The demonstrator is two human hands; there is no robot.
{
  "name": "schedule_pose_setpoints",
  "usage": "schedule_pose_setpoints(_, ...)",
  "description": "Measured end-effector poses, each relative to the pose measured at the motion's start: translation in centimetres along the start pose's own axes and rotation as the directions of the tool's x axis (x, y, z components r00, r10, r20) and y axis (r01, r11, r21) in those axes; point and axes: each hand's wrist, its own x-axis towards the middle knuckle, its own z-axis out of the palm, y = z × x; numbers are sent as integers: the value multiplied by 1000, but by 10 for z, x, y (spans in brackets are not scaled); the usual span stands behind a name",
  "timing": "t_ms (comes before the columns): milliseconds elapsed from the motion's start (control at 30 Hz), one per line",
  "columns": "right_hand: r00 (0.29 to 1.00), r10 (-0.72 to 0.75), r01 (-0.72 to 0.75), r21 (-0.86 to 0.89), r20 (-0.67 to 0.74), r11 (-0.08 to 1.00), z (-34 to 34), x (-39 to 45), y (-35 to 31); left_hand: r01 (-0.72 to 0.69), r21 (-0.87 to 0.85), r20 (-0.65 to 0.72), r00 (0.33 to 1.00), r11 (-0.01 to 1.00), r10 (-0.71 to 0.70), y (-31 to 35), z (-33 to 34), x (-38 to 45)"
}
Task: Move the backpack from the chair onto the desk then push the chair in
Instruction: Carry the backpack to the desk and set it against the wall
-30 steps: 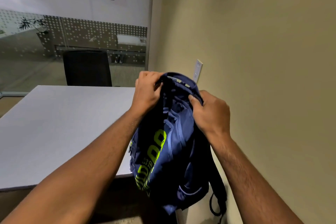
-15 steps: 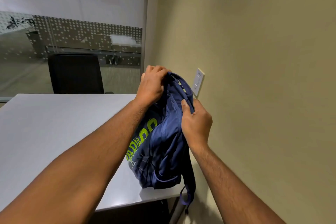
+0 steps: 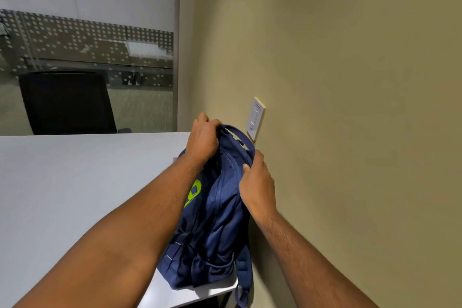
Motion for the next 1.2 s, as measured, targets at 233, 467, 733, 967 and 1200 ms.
schedule_pose_setpoints(233, 973, -222, 166, -483, -60, 860, 16, -6, 18, 225, -225, 178, 966, 948, -187, 18, 27, -11)
schedule_pose_setpoints(467, 961, -226, 274, -644, 159, 714, 25, -10, 43, 48, -81, 598, 802, 996, 10, 20, 51, -26)
schedule_pose_setpoints(733, 954, -203, 300, -670, 221, 679, 14, -18, 32, 30, -123, 514, 857, 992, 38, 20, 35, -45)
schedule_pose_setpoints(967, 947, -278, 316, -637, 162, 704, 13, -58, 12, 67, -166, 390, 921, 984, 3, 3, 15, -83)
schedule_pose_setpoints(1200, 934, -313, 347, -631, 170, 693, 15, -111, -5, 114, -65, 351, 933, 991, -84, -23, -26, -155)
